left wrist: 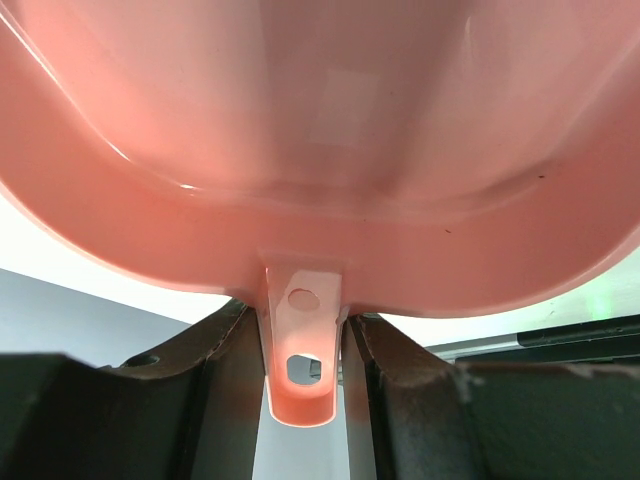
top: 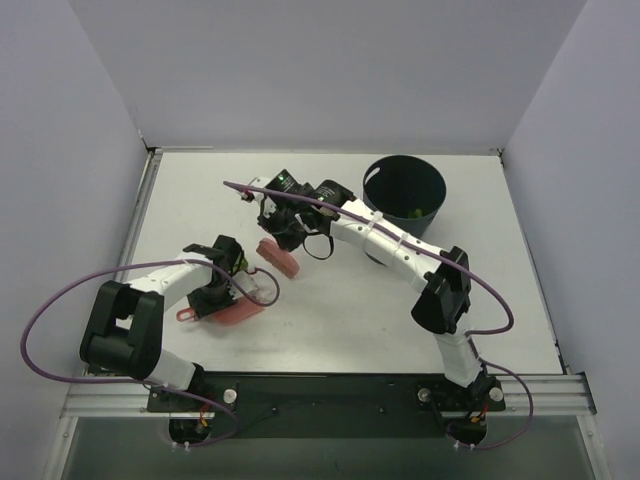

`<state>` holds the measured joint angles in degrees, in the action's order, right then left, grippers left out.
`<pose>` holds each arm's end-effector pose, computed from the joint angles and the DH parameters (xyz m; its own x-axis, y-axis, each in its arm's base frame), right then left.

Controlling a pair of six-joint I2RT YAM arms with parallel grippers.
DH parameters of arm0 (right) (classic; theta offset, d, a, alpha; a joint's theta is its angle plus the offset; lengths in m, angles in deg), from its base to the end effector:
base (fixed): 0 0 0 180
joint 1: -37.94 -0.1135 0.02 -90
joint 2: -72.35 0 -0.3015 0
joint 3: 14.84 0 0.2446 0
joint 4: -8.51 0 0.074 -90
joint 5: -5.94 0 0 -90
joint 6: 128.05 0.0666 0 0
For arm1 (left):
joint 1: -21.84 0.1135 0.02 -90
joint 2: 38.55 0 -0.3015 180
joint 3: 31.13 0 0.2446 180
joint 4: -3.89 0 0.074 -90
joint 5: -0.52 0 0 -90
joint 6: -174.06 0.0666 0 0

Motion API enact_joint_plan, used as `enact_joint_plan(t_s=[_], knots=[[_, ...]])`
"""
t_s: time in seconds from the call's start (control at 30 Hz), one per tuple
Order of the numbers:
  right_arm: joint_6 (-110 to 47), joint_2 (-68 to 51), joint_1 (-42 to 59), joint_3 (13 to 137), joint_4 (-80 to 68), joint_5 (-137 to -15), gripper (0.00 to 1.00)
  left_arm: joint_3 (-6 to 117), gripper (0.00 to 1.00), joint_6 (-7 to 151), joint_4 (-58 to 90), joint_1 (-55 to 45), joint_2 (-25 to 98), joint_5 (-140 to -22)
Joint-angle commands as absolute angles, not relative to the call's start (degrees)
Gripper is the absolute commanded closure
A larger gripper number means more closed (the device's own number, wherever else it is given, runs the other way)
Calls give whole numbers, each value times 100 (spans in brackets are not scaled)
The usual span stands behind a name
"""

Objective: Sweep away the paper scraps from the table

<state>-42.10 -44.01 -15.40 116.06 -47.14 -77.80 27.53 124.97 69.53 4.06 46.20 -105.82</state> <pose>0.2905 0.4024 0.3529 -0.3318 -0.5634 -0.7566 -0.8721 0.4890 0.0183 0.2037 -0.0457 0.1683 -0.5221 0.8274 0.2070 0.8509 0.4887 0.1927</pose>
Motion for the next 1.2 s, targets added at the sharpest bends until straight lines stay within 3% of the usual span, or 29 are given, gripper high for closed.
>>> enact_joint_plan(t_s=[0.0, 0.23, 0.37, 0.53, 0.77, 0.97, 1.17], knots=[[-3008, -4752, -1681, 12274, -4735, -6940, 100, 2648, 100, 12318, 7091, 259, 4486, -10680], [-1785, -5026, -1875, 12328, -4217, -5577, 100, 2710, 100, 11940, 7170, 118, 4565, -10548], [-2072, -5000, -1673, 12784, -4155, -5479, 100, 2640, 100, 11966, 7100, 127, 4337, -10539], [-2732, -4658, -1444, 13093, -4269, -6075, 100, 2482, 100, 12141, 7135, 180, 3924, -10338], [-3260, -4103, -1558, 11820, -4383, -7402, 100, 2420, 100, 12484, 7197, 171, 3853, -10407], [-3093, -4234, -1664, 11098, -4322, -7387, 100, 2376, 100, 12634, 7232, 162, 4002, -10460], [-3032, -4796, -1760, 11509, -4304, -7282, 100, 2376, 100, 12713, 7267, 162, 4073, -10408]])
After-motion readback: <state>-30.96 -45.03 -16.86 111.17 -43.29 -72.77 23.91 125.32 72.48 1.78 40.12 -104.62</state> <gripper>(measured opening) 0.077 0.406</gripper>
